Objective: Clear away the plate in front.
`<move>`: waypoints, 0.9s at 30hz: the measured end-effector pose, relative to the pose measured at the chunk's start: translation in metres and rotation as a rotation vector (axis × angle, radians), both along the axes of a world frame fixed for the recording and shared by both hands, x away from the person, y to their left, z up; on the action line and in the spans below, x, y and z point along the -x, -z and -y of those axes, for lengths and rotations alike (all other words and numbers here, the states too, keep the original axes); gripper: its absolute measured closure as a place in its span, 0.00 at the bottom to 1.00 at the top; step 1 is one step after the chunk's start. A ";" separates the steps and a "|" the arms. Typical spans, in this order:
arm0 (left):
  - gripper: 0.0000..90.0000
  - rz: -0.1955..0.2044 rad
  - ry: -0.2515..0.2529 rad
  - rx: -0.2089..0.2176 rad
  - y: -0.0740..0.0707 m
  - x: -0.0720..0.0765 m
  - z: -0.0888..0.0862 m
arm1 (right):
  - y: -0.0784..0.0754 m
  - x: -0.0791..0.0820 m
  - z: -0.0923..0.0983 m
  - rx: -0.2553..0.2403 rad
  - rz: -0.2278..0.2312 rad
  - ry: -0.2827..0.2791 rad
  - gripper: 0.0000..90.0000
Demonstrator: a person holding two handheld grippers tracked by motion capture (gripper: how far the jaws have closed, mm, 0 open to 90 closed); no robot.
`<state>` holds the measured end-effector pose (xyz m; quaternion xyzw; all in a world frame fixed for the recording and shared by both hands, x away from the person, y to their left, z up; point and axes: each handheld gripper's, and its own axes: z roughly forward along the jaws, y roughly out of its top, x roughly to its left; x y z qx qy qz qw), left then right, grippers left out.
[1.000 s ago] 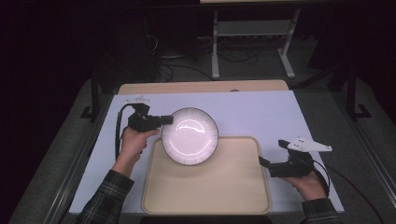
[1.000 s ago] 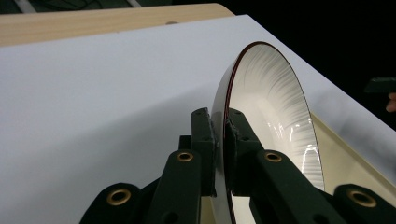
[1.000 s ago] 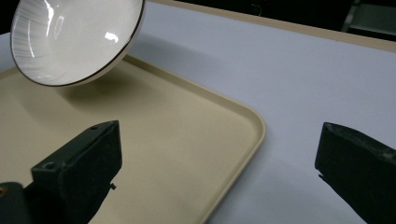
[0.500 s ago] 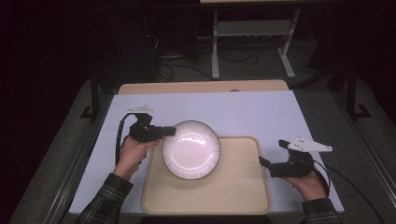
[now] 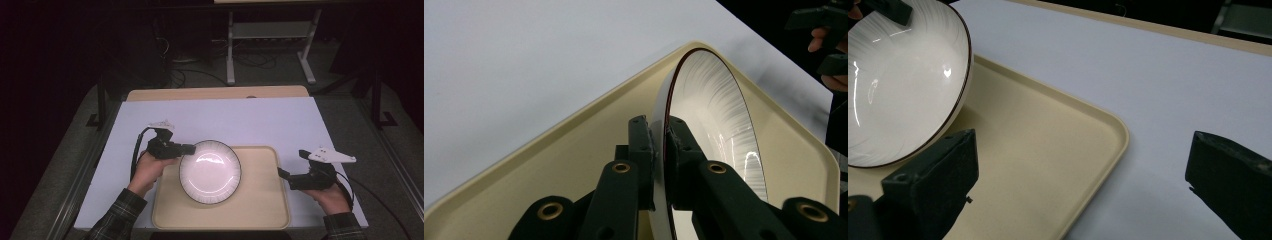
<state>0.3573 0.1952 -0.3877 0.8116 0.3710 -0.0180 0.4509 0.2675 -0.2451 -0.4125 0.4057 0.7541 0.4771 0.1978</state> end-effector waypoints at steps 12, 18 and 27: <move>0.93 -0.036 0.024 0.016 0.010 -0.002 0.006 | 0.001 0.000 -0.001 0.006 -0.001 -0.005 0.00; 0.94 -0.025 0.013 -0.018 0.014 -0.005 0.007 | 0.001 -0.001 -0.001 0.009 -0.001 -0.006 0.00; 0.95 -0.009 0.012 -0.074 0.022 -0.010 0.009 | 0.001 -0.001 -0.002 0.011 0.001 -0.007 0.00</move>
